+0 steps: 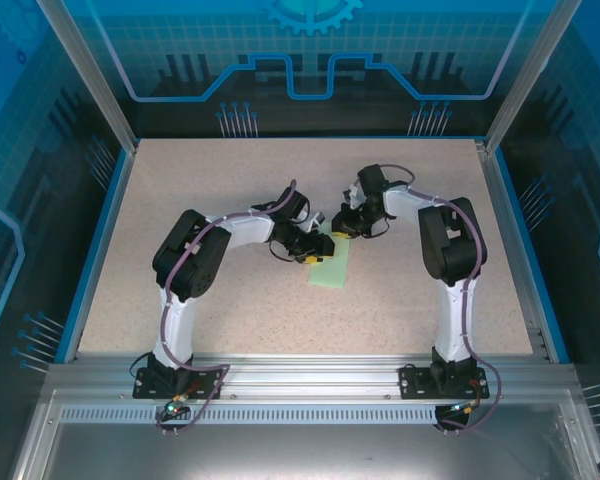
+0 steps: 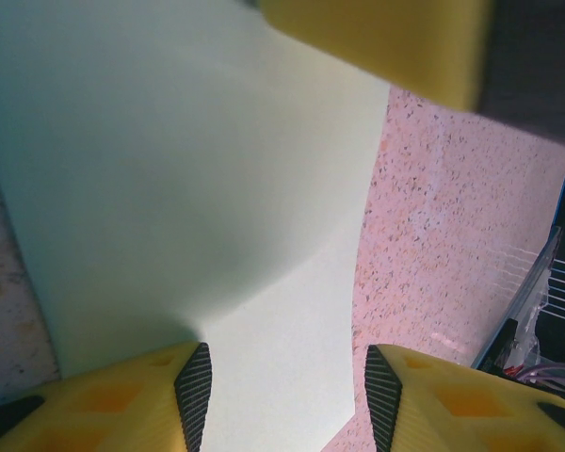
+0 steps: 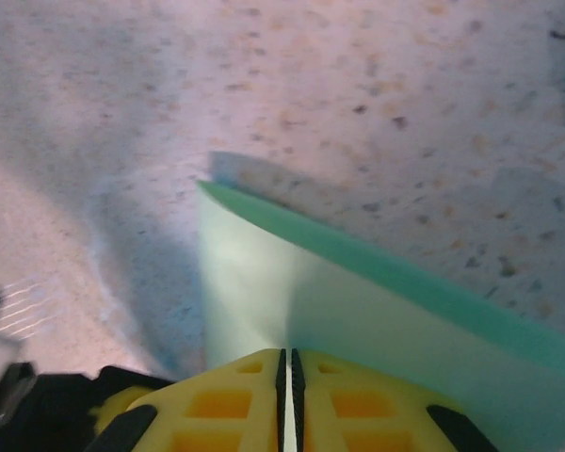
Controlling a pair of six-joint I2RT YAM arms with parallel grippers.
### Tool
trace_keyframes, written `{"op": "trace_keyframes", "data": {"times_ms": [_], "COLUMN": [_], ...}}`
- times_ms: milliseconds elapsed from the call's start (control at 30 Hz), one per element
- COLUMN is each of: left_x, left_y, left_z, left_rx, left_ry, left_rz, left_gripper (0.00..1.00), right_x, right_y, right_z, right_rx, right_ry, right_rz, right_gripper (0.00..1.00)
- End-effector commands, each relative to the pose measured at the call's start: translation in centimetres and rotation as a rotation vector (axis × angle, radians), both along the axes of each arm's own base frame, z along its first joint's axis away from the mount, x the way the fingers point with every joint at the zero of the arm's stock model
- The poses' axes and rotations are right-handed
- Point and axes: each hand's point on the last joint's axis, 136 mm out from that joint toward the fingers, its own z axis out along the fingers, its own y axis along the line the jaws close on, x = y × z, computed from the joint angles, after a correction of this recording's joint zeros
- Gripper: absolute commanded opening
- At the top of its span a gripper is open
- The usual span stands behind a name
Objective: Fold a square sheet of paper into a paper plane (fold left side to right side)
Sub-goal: Hold the paper at the center of the table, then first fold the square sheet of paper in half at the center of the table.
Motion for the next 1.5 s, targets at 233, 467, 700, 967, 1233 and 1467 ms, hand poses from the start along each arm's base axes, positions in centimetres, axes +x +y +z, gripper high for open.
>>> {"op": "trace_keyframes", "data": {"times_ms": [233, 467, 700, 967, 1233, 1467], "left_x": [0.2, 3.6, 6.8, 7.7, 6.3, 5.3], "left_y": [0.8, 0.4, -0.3, -0.3, 0.5, 0.9], "left_z": [1.4, 3.5, 3.4, 1.1, -0.9, -1.3], "left_rx": [0.01, -0.066, -0.087, -0.042, -0.003, 0.006], "left_ry": [-0.013, -0.054, -0.067, -0.033, 0.001, 0.005], "left_rz": [0.018, 0.04, 0.06, 0.063, 0.051, 0.037], "left_gripper": [0.53, 0.51, 0.47, 0.46, 0.45, 0.43], "right_x": [-1.4, -1.5, -1.7, -1.8, -2.1, -2.4], "right_y": [-2.4, -2.4, -2.3, -2.3, -2.5, -2.7], "right_z": [-3.0, -3.2, -3.5, -3.5, -3.7, -3.9], "right_rx": [-0.164, -0.164, -0.167, -0.174, -0.19, -0.201], "right_ry": [0.084, 0.089, 0.098, 0.104, 0.114, 0.124], "right_rz": [0.011, 0.013, 0.018, 0.02, 0.021, 0.02], "right_gripper": [0.13, 0.13, 0.13, 0.13, 0.13, 0.13]}}
